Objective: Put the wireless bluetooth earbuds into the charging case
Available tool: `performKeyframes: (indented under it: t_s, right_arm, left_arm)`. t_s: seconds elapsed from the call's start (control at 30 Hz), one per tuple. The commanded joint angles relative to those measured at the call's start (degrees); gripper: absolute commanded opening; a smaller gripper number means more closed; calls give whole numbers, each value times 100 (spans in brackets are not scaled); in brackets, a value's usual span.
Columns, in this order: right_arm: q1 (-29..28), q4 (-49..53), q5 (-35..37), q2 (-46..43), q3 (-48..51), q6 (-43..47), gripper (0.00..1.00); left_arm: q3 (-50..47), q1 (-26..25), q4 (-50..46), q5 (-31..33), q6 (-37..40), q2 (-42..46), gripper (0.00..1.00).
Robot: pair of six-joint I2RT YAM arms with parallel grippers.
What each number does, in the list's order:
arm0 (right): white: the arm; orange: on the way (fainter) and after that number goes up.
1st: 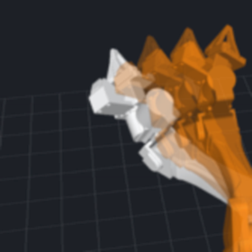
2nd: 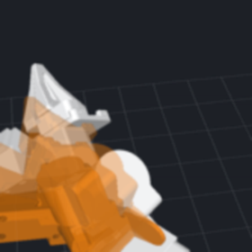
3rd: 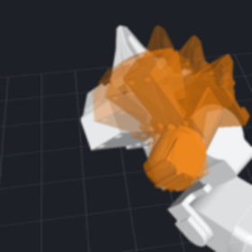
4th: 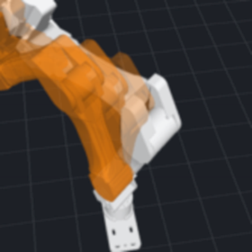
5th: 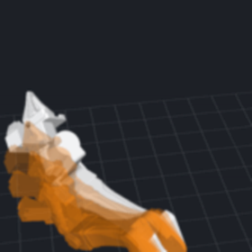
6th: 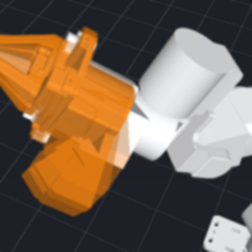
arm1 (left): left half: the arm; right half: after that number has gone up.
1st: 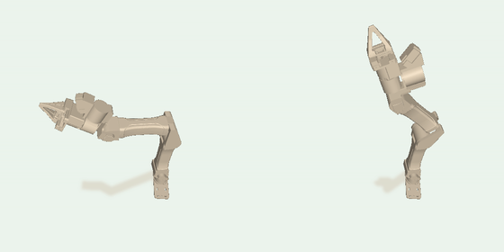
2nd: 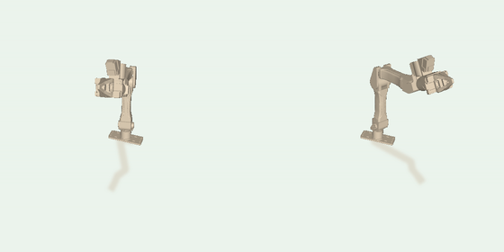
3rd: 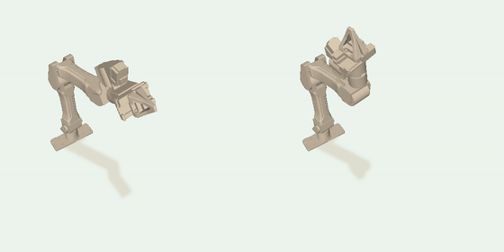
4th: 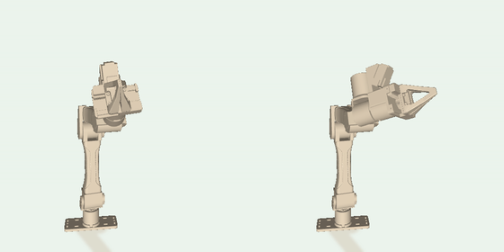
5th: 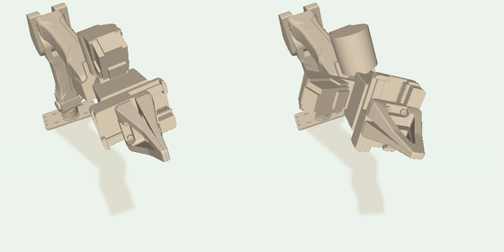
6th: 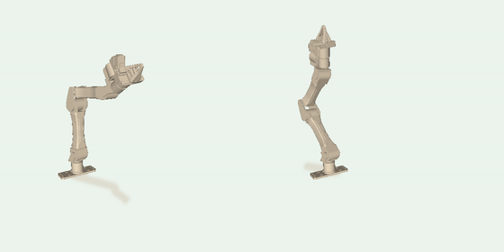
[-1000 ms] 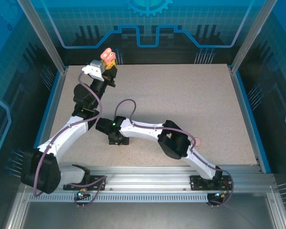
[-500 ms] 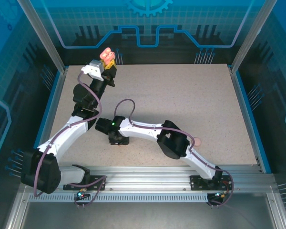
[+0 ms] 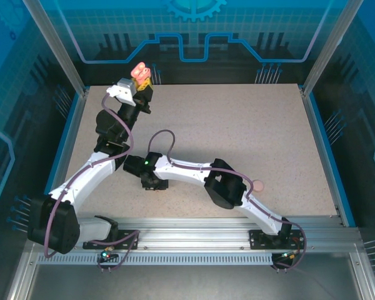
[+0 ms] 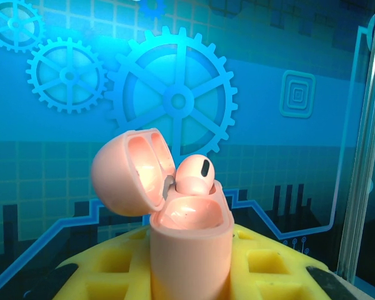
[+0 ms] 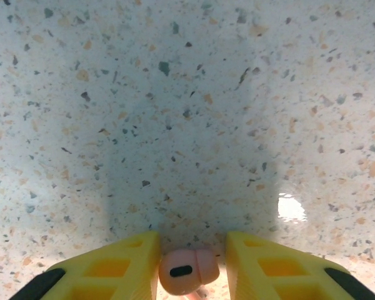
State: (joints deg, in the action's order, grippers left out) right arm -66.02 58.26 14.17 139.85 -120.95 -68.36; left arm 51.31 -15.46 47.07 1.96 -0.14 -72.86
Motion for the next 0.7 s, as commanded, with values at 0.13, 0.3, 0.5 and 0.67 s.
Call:
performKeyframes:
  t_s: [0.13, 0.3, 0.5, 0.67]
  right_arm:
    - [-183, 114, -2, 176, -208, -63, 35]
    - [-192, 117, 6, 206, -219, -63, 35]
    - [-124, 151, -6, 270, -195, -145, 35]
    - [8, 95, -137, 242, -65, -415, 39]
  left_arm:
    - [55, 52, 326, 58, -144, 109, 0]
    - [54, 52, 329, 31, -180, 97, 0]
    - [56, 48, 329, 32, -188, 79, 0]
    - [59, 52, 346, 23, -185, 61, 0]
